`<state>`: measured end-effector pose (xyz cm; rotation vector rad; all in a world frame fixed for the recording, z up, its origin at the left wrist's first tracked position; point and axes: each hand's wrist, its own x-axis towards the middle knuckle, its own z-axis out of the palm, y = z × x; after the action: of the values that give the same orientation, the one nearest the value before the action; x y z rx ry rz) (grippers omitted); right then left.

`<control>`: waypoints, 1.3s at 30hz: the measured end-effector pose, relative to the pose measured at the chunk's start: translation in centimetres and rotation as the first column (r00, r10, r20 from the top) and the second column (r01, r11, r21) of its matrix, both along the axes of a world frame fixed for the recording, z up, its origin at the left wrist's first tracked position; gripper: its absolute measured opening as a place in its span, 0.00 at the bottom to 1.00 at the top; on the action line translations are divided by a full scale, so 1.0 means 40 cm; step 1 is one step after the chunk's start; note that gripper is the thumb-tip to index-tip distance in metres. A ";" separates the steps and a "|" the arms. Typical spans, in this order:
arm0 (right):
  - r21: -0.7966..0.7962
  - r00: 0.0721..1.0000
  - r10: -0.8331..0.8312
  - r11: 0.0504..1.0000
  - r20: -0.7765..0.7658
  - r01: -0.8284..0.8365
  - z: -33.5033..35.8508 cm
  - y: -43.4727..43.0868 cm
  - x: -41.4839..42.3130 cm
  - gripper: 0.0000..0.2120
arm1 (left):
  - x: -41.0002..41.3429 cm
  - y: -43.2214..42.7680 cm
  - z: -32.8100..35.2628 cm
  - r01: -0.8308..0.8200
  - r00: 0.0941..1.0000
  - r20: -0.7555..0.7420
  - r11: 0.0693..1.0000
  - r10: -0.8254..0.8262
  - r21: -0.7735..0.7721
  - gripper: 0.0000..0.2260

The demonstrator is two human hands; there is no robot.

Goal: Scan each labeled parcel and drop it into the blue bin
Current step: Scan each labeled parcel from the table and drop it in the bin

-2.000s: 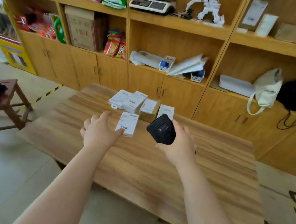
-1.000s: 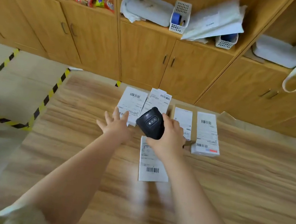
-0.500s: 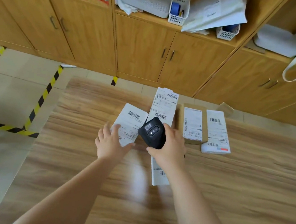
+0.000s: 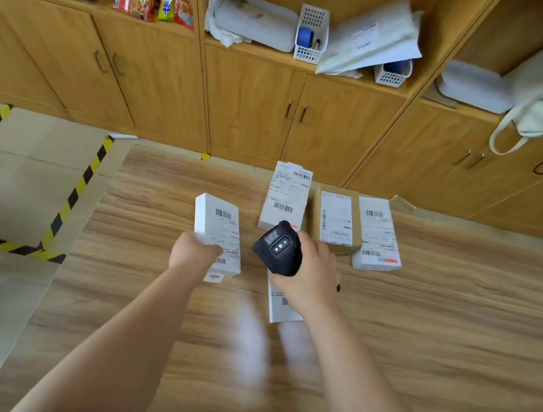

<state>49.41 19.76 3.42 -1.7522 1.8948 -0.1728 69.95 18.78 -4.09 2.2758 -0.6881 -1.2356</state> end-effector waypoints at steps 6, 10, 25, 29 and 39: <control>-0.075 1.000 0.026 0.997 -0.004 -0.026 0.085 0.050 -0.054 0.43 | -0.052 0.101 0.132 -0.209 0.939 -0.316 0.958 0.140 -0.198 0.07; -0.155 0.999 0.044 0.987 0.012 -0.041 0.146 0.120 -0.124 0.44 | -0.146 0.177 0.215 -0.204 0.938 -0.339 0.901 0.069 -0.382 0.14; -0.304 1.000 -0.029 0.952 -0.003 0.026 0.280 0.472 -0.513 0.41 | -0.550 0.494 0.377 0.090 0.996 0.058 0.792 -0.068 -0.604 0.25; -0.309 1.000 -0.015 0.951 -0.003 0.013 0.296 0.533 -0.578 0.37 | -0.606 0.541 0.391 0.149 0.989 0.104 0.782 -0.108 -0.605 0.24; -0.316 0.999 -0.039 0.948 -0.012 0.033 0.331 0.602 -0.670 0.32 | -0.677 0.593 0.431 0.155 0.988 0.105 0.758 -0.114 -0.634 0.25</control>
<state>22.62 43.84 16.68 -1.9289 1.9996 -0.5009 42.85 42.51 13.16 1.7068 -1.1172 -0.8067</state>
